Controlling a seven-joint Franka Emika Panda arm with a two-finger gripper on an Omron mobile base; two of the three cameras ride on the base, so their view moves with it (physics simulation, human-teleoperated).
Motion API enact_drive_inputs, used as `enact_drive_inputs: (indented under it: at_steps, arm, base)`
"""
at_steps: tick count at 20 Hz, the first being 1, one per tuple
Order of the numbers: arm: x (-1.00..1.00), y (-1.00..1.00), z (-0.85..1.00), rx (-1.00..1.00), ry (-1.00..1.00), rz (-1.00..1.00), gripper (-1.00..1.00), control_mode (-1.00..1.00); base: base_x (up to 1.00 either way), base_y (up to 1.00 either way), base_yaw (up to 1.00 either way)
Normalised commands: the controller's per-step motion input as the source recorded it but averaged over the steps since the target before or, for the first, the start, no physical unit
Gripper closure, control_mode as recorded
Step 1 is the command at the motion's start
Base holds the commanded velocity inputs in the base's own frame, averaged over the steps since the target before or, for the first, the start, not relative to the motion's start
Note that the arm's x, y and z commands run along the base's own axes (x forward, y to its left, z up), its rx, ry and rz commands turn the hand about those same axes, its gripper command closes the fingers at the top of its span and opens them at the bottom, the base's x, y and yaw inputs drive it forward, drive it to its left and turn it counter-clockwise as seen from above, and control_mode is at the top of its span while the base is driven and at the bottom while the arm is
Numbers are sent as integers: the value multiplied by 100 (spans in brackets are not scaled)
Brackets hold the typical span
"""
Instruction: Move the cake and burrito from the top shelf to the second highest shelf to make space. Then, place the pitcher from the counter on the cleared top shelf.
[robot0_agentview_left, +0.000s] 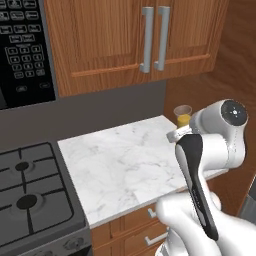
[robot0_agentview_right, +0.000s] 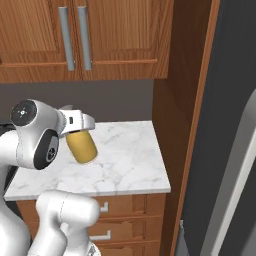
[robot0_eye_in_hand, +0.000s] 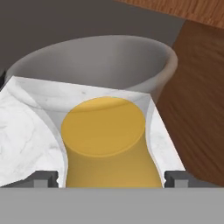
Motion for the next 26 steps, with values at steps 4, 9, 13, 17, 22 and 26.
enact_drive_inputs:
  at_steps: [4, 9, 13, 17, 22, 26]
  arm:
    - [0, 0, 0, 0, 0, 0, 100, 100]
    - [0, 0, 0, 0, 0, 0, 100, 100]
    - [0, 0, 0, 0, 0, 0, 100, 100]
    - [0, 0, 0, 0, 0, 0, 100, 100]
    - [0, 0, 0, 0, 0, 0, 100, 100]
    - [0, 0, 0, 0, 0, 0, 100, 100]
  base:
    - [-84, 2, 0]
    - [-100, 0, 1]
    - [-100, 0, 8]
    - [-100, 0, 8]
    - [-68, -33, -1]
    - [-9, -89, -9]
